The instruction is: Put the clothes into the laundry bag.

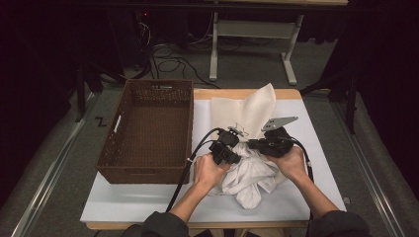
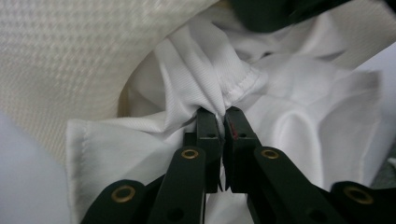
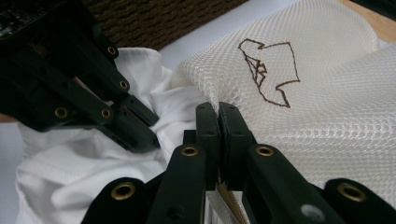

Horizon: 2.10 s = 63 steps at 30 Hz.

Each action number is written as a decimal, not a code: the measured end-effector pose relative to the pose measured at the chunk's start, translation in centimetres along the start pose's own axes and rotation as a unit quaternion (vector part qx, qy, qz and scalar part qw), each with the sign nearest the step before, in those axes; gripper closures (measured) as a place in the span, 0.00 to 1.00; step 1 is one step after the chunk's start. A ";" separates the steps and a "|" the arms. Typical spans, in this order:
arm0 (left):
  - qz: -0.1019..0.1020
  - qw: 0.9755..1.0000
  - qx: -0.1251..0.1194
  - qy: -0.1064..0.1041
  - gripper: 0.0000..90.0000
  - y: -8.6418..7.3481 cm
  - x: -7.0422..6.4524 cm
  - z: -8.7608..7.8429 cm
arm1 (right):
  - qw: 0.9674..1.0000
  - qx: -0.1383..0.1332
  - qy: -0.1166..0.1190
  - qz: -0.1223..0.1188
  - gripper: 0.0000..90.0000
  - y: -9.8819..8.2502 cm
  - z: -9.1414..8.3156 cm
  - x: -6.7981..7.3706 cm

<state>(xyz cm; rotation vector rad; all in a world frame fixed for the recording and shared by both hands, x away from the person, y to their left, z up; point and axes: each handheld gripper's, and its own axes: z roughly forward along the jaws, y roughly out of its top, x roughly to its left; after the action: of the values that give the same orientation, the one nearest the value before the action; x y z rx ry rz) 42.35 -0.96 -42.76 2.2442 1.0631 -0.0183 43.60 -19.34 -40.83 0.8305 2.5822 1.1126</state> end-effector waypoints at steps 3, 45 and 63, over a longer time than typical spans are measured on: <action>-0.002 1.000 -0.014 0.003 0.96 0.3 0.0 0.4 | 1.000 -0.003 0.003 -0.003 0.99 0.3 -0.2 0.2; 0.000 0.999 -0.018 0.029 0.97 -0.7 -0.6 1.8 | 1.000 0.006 0.010 -0.004 0.99 -0.5 0.0 0.1; -0.005 0.998 -0.039 0.046 0.54 -1.3 -0.1 -0.2 | 1.000 0.011 0.014 -0.003 0.99 -0.8 0.0 -0.1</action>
<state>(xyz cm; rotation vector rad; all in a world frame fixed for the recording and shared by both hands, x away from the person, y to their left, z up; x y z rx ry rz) 41.35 -0.28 -43.26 2.1879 1.1056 0.1216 43.34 -19.92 -41.41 0.8184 2.6228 1.1026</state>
